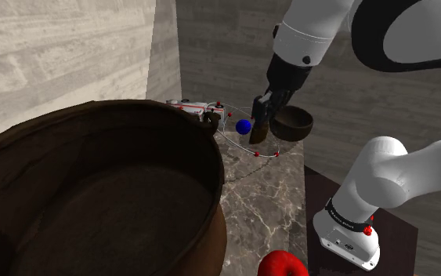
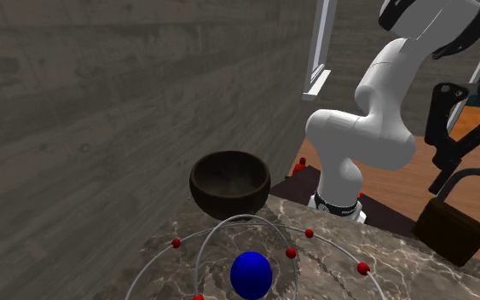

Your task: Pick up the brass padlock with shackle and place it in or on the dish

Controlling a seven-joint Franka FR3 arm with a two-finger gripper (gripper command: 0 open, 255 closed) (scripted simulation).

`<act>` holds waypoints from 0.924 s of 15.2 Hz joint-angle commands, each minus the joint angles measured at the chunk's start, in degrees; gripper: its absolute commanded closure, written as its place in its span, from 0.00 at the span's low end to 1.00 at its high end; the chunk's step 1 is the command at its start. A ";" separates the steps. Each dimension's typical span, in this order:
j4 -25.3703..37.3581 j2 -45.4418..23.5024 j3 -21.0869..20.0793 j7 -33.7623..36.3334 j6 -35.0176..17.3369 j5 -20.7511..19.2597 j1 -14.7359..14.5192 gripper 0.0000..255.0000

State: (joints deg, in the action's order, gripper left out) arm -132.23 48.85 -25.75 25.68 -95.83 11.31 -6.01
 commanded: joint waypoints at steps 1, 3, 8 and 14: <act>-0.41 0.77 1.66 -1.46 0.56 -0.73 0.09 1.00; -1.97 2.32 4.60 -4.17 0.85 -2.06 0.26 1.00; -4.76 5.14 11.84 -10.96 1.34 -5.98 1.40 1.00; -6.02 6.27 20.48 -19.10 1.29 -11.35 3.58 1.00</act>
State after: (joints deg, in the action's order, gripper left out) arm -138.12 55.05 -6.71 8.01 -94.46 0.90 -2.83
